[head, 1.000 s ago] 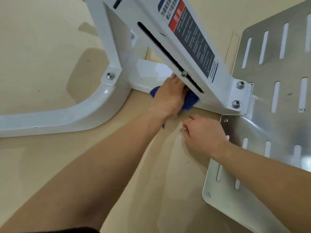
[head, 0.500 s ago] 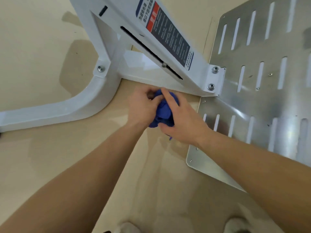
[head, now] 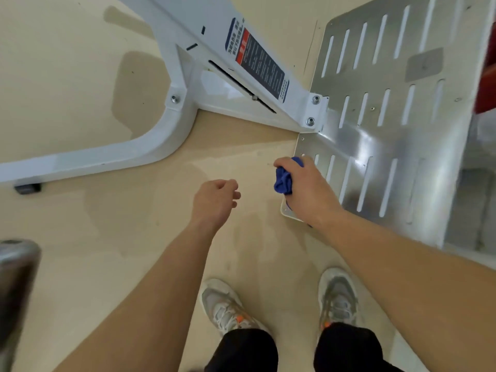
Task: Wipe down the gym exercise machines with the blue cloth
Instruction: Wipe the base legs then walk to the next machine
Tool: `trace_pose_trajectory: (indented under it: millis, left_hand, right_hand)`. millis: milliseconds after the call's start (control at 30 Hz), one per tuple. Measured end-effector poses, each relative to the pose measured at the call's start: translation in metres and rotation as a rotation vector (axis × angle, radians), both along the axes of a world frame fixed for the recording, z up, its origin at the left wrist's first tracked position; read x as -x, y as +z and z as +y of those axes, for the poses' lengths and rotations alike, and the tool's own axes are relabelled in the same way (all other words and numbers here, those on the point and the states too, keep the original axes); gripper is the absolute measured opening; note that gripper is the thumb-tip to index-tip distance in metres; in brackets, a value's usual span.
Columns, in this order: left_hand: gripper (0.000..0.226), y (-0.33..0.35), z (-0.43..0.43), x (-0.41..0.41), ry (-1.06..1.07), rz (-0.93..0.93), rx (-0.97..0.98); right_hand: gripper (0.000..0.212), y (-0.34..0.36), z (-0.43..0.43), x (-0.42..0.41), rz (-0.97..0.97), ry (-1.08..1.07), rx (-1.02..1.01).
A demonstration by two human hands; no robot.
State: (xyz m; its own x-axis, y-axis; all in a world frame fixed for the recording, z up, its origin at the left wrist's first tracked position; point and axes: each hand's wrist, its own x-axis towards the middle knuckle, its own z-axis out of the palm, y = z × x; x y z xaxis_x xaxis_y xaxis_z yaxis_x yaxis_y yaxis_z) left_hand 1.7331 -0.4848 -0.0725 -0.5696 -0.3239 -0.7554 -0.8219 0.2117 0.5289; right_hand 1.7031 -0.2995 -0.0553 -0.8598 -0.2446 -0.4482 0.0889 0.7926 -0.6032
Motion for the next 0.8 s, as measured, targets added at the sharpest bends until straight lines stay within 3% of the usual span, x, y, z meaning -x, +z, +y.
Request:
trace_pose_trajectory:
  millis: [133, 200, 433, 633, 733, 800]
  left_hand:
    - [0.024, 0.046, -0.002, -0.025, -0.354, -0.094, 0.239]
    - [0.028, 0.075, -0.002, -0.031, -0.416, -0.113, 0.264]
    - [0.029, 0.2, -0.005, -0.049, -0.433, -0.134, 0.253]
    - [0.028, 0.336, -0.017, -0.067, -0.386, -0.118, 0.252]
    - [0.029, 0.402, -0.024, -0.082, -0.327, -0.113, 0.247]
    - [0.029, 0.44, -0.03, -0.098, -0.275, -0.119, 0.238]
  right_hand:
    - [0.049, 0.057, 0.012, -0.006, -0.073, -0.04, -0.026]
    - [0.053, 0.08, 0.012, -0.009, -0.099, -0.041, -0.035]
    - [0.056, 0.204, -0.014, -0.013, -0.164, -0.029, 0.063]
    - [0.039, 0.338, -0.03, -0.007, -0.097, 0.167, 0.037]
    - [0.032, 0.397, -0.038, -0.004, -0.11, 0.291, -0.093]
    - [0.034, 0.429, -0.046, -0.01, -0.201, 0.28, 0.013]
